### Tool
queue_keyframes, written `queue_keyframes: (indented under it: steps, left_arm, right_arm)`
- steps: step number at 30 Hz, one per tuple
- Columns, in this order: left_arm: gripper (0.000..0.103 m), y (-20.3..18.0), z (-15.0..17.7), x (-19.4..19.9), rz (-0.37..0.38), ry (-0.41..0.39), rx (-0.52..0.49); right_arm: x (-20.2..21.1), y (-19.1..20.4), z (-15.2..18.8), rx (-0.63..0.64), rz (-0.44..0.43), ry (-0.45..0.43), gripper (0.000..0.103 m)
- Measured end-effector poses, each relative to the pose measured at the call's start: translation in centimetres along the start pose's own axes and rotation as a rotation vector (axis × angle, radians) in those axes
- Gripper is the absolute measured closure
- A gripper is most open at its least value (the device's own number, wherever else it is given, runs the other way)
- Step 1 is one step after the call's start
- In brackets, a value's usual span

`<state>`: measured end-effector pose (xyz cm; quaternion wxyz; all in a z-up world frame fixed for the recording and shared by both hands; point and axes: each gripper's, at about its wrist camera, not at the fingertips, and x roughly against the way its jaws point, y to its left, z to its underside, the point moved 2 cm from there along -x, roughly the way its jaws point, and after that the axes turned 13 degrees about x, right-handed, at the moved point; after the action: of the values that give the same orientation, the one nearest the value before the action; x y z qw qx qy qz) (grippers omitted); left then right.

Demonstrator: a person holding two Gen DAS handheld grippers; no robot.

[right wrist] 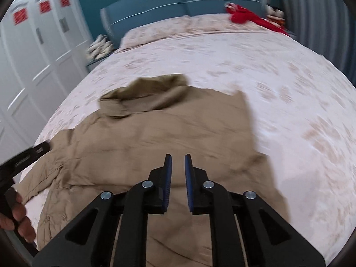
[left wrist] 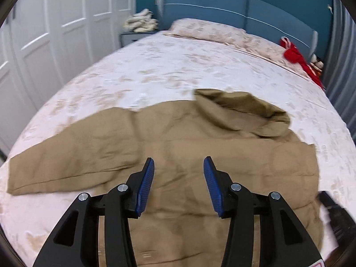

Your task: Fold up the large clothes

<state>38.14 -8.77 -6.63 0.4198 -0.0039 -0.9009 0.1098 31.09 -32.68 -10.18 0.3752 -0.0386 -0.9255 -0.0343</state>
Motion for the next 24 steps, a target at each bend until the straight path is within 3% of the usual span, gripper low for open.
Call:
queue_keyframes:
  steps: [4,9,16,24]
  left_arm:
    - [0.057,-2.9,1.4,-3.6,-0.039,0.036,-0.045]
    - [0.060,-3.1,4.0,-7.6,-0.095,0.105,-0.055]
    - [0.058,-3.1,6.3,-8.7,-0.119,0.049,-0.095]
    - [0.058,-2.9,7.4,-9.3,-0.117,-0.009,-0.107]
  right_arm:
    - [-2.8,2.8,-0.3,0.045,-0.004,0.032,0.092]
    - [-5.9,3.5,1.1,0.054,-0.003,0.095,0.092]
    - [-8.1,4.1,3.0,0.077,0.019,0.118,0.092]
    - [-8.7,4.4,4.6,0.110,0.055,0.079,0.093]
